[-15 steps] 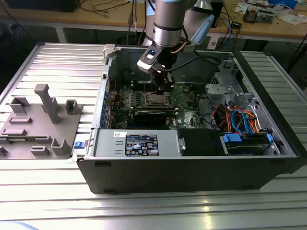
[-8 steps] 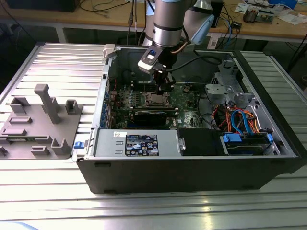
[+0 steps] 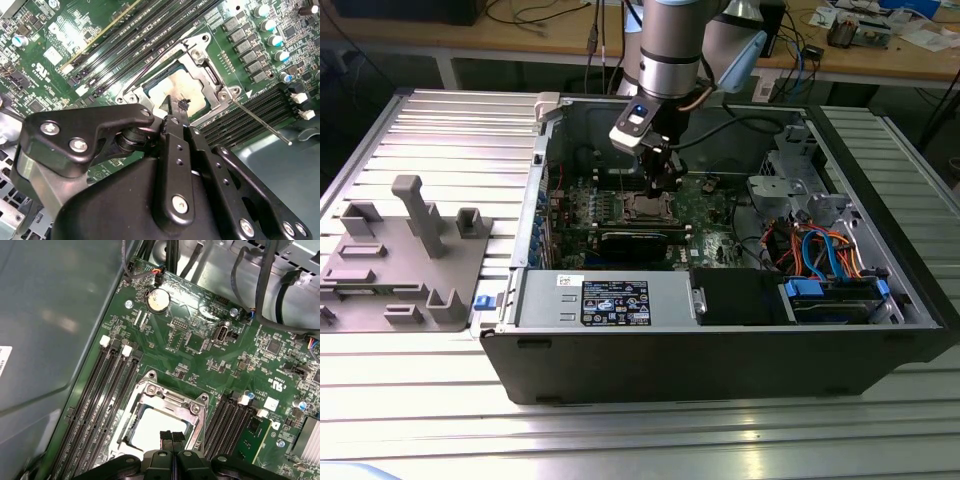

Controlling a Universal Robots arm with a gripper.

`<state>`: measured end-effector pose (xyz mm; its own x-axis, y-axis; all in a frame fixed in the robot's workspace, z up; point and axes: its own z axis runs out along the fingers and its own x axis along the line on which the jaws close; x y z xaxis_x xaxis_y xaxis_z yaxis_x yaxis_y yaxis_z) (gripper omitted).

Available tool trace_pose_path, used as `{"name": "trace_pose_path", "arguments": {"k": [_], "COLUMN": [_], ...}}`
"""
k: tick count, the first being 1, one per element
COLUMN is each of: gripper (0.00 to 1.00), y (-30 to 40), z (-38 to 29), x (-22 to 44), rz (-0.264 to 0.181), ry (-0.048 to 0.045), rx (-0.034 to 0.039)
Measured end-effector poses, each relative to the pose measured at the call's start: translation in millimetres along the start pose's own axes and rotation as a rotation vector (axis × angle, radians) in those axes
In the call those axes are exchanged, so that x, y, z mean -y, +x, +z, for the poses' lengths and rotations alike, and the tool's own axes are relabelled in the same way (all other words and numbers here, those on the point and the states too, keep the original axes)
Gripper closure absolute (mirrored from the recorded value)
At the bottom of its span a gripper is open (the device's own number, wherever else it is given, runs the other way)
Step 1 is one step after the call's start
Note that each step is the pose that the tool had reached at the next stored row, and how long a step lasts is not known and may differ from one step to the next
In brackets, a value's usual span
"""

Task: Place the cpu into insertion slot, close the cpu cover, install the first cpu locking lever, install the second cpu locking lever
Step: 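Install the first cpu locking lever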

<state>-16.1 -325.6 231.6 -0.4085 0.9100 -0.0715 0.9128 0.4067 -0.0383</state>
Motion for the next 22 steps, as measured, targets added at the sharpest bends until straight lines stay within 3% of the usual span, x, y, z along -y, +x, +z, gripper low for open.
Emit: {"name": "trace_pose_path", "arguments": {"k": [22], "gripper": [0.89], "y": [0.1], "z": [0.0], "x": [-0.1], "rz": [-0.061], "ry": [-0.0044], "rx": [0.0024]}}
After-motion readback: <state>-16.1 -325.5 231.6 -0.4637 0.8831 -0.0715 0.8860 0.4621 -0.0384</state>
